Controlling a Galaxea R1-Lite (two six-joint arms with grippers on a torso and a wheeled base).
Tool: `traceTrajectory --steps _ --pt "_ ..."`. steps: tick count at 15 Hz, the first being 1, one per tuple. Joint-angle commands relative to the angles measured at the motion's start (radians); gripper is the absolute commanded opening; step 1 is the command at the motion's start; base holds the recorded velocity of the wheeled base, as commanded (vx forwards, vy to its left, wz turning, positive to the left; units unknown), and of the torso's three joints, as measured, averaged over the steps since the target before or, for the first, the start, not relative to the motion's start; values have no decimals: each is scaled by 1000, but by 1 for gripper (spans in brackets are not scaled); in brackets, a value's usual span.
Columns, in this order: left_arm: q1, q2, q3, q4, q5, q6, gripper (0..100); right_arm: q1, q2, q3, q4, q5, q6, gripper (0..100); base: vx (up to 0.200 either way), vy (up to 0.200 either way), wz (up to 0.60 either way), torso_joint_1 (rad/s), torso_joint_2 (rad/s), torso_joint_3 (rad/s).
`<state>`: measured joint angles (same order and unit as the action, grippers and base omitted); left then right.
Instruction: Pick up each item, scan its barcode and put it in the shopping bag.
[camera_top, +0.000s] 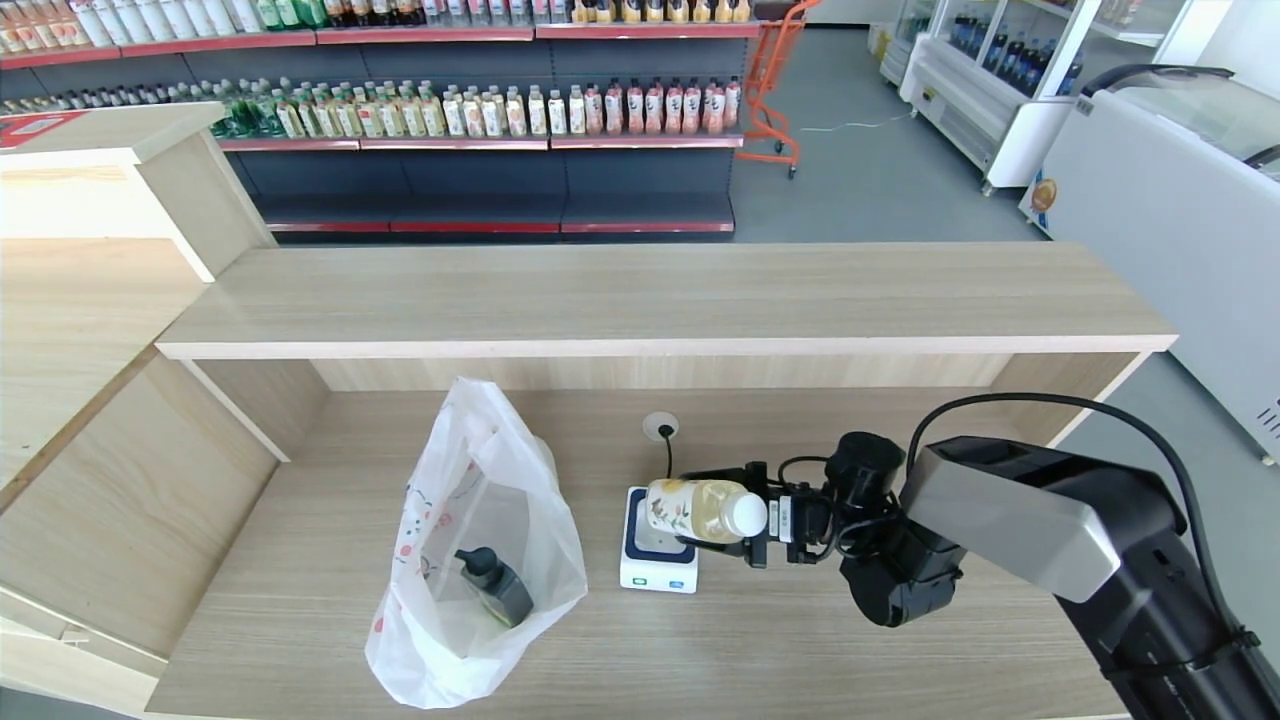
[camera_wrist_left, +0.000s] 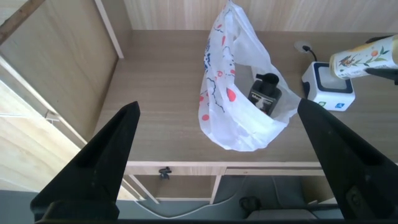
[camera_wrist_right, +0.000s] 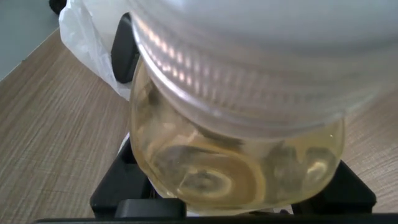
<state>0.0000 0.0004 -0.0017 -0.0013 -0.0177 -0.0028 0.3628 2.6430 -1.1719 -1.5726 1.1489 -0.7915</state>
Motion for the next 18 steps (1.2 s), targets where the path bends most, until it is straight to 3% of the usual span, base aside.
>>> traceTrajectory --steps 1,9,12,18 --pt "0 0 0 0 1 0 100 1 22 -18 2 2 -6 0 0 0 0 0 0 0" --pt "0 0 0 0 1 0 100 -2 26 -38 2 0 -3 0 0 0 0 0 0 0" --pt "0 0 0 0 1 0 100 -22 -58 -26 2 -5 83 0 0 0 0 0 0 0" --pt "0 0 0 0 -1 0 100 -160 -406 308 2 -5 284 0 0 0 0 0 0 0"
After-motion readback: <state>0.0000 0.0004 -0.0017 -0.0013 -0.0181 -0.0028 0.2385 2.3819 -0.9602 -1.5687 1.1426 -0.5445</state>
